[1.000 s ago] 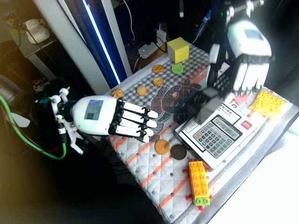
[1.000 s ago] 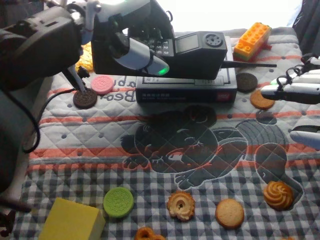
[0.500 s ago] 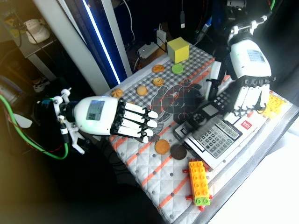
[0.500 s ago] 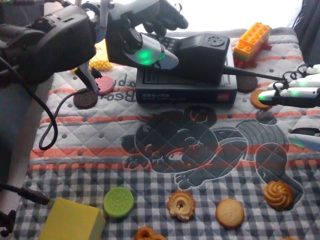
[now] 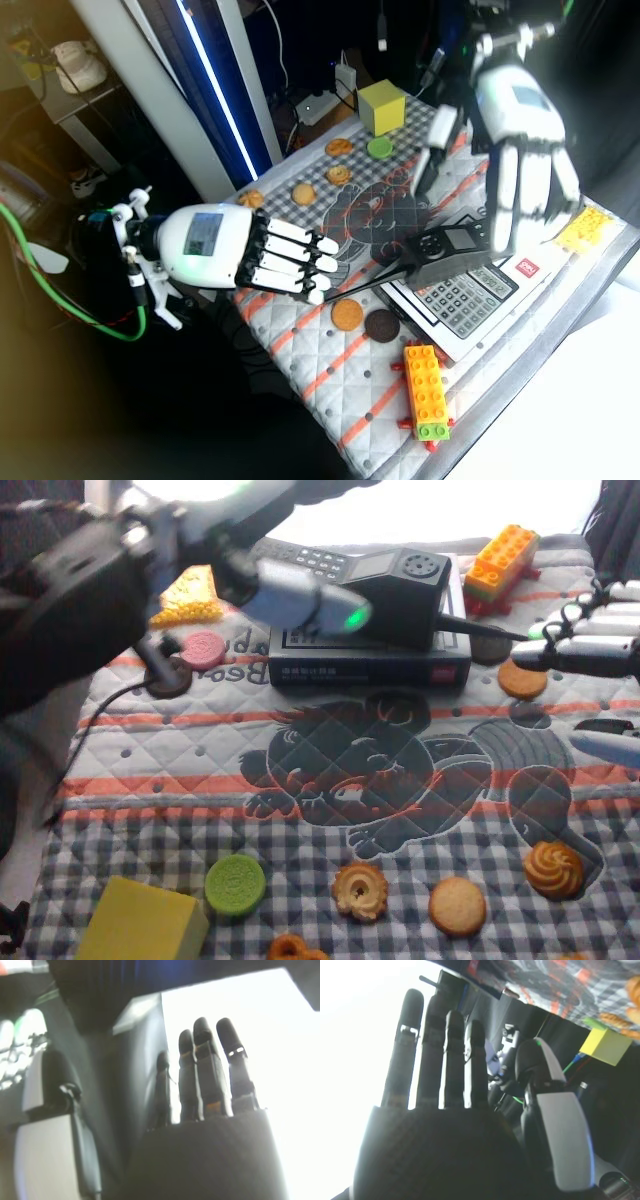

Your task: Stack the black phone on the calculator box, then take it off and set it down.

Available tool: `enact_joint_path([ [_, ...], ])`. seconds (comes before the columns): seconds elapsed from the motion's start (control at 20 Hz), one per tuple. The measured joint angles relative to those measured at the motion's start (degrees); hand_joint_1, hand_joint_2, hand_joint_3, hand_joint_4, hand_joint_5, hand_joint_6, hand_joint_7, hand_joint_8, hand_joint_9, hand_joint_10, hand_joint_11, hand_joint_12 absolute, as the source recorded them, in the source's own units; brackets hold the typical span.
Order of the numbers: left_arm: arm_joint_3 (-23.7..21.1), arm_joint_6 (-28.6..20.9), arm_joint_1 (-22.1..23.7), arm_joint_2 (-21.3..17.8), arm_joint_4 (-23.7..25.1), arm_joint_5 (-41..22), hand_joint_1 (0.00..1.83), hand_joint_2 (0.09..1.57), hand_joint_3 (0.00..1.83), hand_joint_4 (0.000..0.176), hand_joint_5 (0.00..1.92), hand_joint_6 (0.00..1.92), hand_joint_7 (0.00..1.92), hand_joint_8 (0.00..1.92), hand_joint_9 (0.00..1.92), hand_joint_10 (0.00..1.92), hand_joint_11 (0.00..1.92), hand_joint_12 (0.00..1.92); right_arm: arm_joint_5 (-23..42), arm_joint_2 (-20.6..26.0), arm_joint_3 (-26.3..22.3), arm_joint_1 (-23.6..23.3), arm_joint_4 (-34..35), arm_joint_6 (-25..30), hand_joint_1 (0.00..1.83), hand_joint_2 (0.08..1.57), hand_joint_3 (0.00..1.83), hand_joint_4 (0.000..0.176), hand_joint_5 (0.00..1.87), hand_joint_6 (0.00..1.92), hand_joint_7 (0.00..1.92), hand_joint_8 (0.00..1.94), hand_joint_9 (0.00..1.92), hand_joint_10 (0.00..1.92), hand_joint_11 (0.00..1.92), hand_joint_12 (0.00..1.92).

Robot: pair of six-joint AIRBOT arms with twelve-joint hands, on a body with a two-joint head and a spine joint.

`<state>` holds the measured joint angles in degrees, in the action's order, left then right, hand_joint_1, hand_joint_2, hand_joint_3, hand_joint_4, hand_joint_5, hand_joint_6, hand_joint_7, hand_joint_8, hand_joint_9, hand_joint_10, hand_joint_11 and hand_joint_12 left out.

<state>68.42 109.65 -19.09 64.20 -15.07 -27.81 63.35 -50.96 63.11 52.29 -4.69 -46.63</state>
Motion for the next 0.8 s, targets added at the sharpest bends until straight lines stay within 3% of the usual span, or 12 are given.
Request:
enact_joint_path([
  [0.1, -3.0, -1.5, -3.2, -3.0, -0.5, -3.4, 0.69, 0.92, 0.00, 0.176, 0.20, 0.00, 0.21, 0.00, 0.18, 0.00, 0.00, 0.46, 1.1, -0.1, 0.1, -0.9, 0.3, 0.0, 0.57, 1.29, 0.00, 0.034, 0.48, 0.00, 0.48, 0.00, 0.54, 0.02, 0.47, 0.35],
  [0.2, -6.2, -2.4, -6.2, -5.8, -0.7, -7.5, 0.68, 0.88, 0.00, 0.139, 0.24, 0.01, 0.23, 0.00, 0.19, 0.00, 0.00, 0.60, 2.6, -1.2, 0.8, -2.4, 0.9, 0.0, 0.64, 1.26, 0.00, 0.031, 0.47, 0.00, 0.43, 0.00, 0.40, 0.00, 0.32, 0.22],
  [0.25, -7.7, -2.7, -7.3, -6.9, -0.7, -9.7, 0.70, 0.89, 0.00, 0.119, 0.25, 0.00, 0.21, 0.01, 0.16, 0.01, 0.00, 0.48, 2.8, -1.9, 1.3, -3.3, 1.2, 0.0, 0.64, 1.23, 0.00, 0.049, 0.44, 0.00, 0.37, 0.00, 0.33, 0.00, 0.25, 0.18],
  [0.4, -13.3, -2.9, -14.2, -10.8, -1.6, -18.1, 0.64, 0.93, 0.01, 0.141, 0.19, 0.00, 0.15, 0.00, 0.10, 0.01, 0.00, 0.17, 2.4, -4.9, 3.7, -5.7, 3.3, 0.0, 0.63, 1.13, 0.00, 0.107, 0.34, 0.00, 0.40, 0.00, 0.43, 0.02, 0.41, 0.20],
  [0.45, -14.6, -2.9, -16.5, -11.7, -3.6, -19.2, 0.62, 0.90, 0.00, 0.115, 0.20, 0.00, 0.19, 0.01, 0.15, 0.01, 0.00, 0.03, 1.4, -5.8, 4.6, -7.3, 4.0, 0.0, 0.63, 1.06, 0.00, 0.125, 0.30, 0.00, 0.40, 0.00, 0.44, 0.01, 0.42, 0.22],
  [0.5, -15.5, -3.3, -18.7, -12.8, -5.4, -20.9, 0.62, 0.90, 0.00, 0.135, 0.17, 0.00, 0.13, 0.00, 0.03, 0.00, 0.00, 0.01, 0.7, -6.5, 5.2, -8.8, 4.1, 0.0, 0.66, 1.02, 0.00, 0.124, 0.29, 0.00, 0.40, 0.00, 0.45, 0.00, 0.38, 0.37],
  [0.55, -16.2, -4.8, -20.7, -13.7, -6.1, -22.5, 0.73, 0.90, 0.00, 0.095, 0.15, 0.00, 0.05, 0.00, 0.00, 0.00, 0.00, 0.00, 0.6, -7.0, 5.7, -9.8, 3.8, 0.0, 0.58, 1.01, 0.00, 0.144, 0.23, 0.00, 0.32, 0.00, 0.35, 0.00, 0.26, 0.34],
  [0.6, -16.8, -7.0, -22.7, -14.5, -6.8, -24.4, 0.75, 0.88, 0.00, 0.070, 0.16, 0.01, 0.04, 0.00, 0.00, 0.00, 0.00, 0.00, -0.5, -7.6, 6.2, -10.9, 3.5, 0.0, 0.57, 0.98, 0.00, 0.155, 0.19, 0.00, 0.27, 0.00, 0.27, 0.00, 0.22, 0.26],
  [0.65, -17.6, -8.8, -24.5, -15.0, -7.4, -26.4, 0.74, 0.90, 0.00, 0.070, 0.17, 0.01, 0.07, 0.02, 0.00, 0.00, 0.00, 0.00, -1.9, -8.2, 6.8, -12.3, 3.4, 0.1, 0.59, 0.98, 0.00, 0.149, 0.19, 0.00, 0.25, 0.00, 0.25, 0.00, 0.21, 0.24],
  [0.7, -18.2, -9.5, -25.6, -15.3, -7.7, -27.6, 0.74, 0.91, 0.00, 0.084, 0.15, 0.00, 0.09, 0.02, 0.02, 0.01, 0.00, 0.00, -3.0, -8.7, 7.4, -13.4, 3.3, 0.0, 0.52, 0.96, 0.00, 0.159, 0.18, 0.00, 0.30, 0.00, 0.29, 0.00, 0.21, 0.37],
  [0.75, -19.1, -9.7, -26.8, -15.5, -8.0, -28.8, 0.76, 0.92, 0.01, 0.090, 0.15, 0.00, 0.11, 0.02, 0.03, 0.01, 0.00, 0.00, -4.2, -9.5, 8.3, -15.0, 3.1, 0.0, 0.54, 0.94, 0.01, 0.146, 0.18, 0.00, 0.32, 0.00, 0.32, 0.00, 0.14, 0.62],
  [0.8, -19.8, -9.7, -27.6, -15.7, -7.8, -29.7, 0.74, 0.92, 0.00, 0.072, 0.15, 0.00, 0.14, 0.02, 0.08, 0.00, 0.00, 0.17, -5.7, -10.5, 9.6, -17.0, 3.0, 0.0, 0.57, 0.95, 0.00, 0.136, 0.19, 0.00, 0.33, 0.00, 0.32, 0.00, 0.03, 0.83],
])
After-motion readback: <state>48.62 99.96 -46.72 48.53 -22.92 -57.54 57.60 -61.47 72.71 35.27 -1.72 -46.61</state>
